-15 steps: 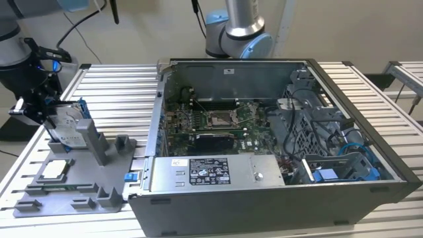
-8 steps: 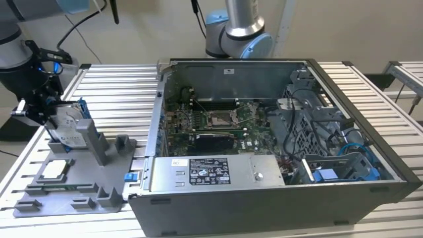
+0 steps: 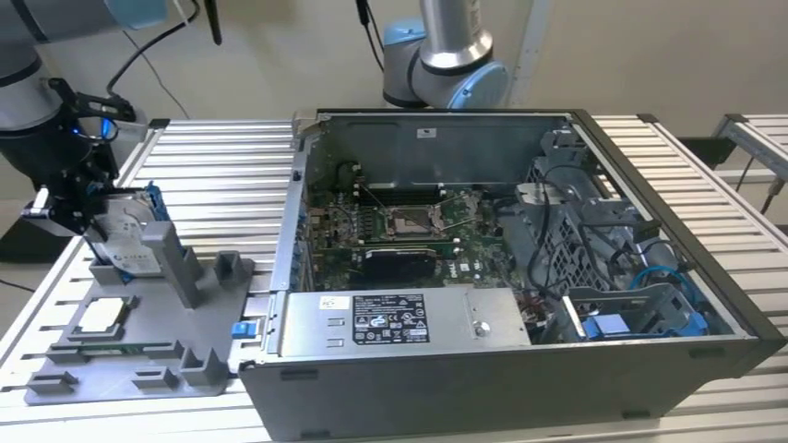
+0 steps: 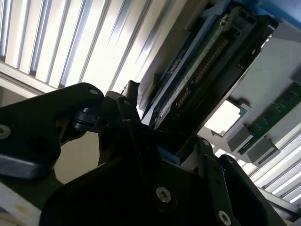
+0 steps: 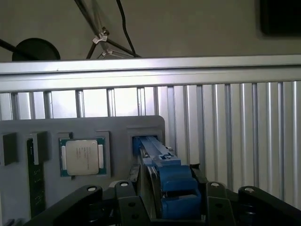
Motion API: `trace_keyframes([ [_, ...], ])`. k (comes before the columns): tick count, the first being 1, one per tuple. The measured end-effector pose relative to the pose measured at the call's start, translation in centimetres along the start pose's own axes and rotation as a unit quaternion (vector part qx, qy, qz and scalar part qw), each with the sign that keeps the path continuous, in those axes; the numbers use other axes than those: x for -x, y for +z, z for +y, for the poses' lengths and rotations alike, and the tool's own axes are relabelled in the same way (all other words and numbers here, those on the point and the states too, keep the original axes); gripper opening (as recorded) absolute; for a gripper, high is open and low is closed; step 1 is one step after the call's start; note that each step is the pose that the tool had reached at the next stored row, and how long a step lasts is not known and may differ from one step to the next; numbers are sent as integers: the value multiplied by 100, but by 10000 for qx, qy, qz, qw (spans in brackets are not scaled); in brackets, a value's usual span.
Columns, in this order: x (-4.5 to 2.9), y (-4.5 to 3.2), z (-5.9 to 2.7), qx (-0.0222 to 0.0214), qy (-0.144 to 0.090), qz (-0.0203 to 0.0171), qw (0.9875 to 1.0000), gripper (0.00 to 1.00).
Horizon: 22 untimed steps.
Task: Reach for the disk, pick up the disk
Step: 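Pick up the disk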
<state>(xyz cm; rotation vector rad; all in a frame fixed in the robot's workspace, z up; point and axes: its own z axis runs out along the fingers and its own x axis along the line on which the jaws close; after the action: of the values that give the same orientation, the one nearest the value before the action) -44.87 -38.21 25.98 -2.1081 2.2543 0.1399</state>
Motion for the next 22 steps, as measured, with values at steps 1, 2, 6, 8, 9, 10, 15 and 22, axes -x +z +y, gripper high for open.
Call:
trace_keyframes([
  [1,-1,6,0,-1,0,0,10000,100],
  [2,-1,8,-1,0,0,0,10000,100],
  [6,-1,11,-1,-2,0,-1,10000,100],
  [8,-1,11,-1,-1,0,1,10000,100],
  [9,-1,13,-1,-3,0,-2,10000,100],
  [10,-1,15,-1,-5,0,-4,10000,100],
  [15,-1,14,-1,-3,0,-2,10000,100],
  [22,-8,12,-1,-1,-13,-1,10000,100],
])
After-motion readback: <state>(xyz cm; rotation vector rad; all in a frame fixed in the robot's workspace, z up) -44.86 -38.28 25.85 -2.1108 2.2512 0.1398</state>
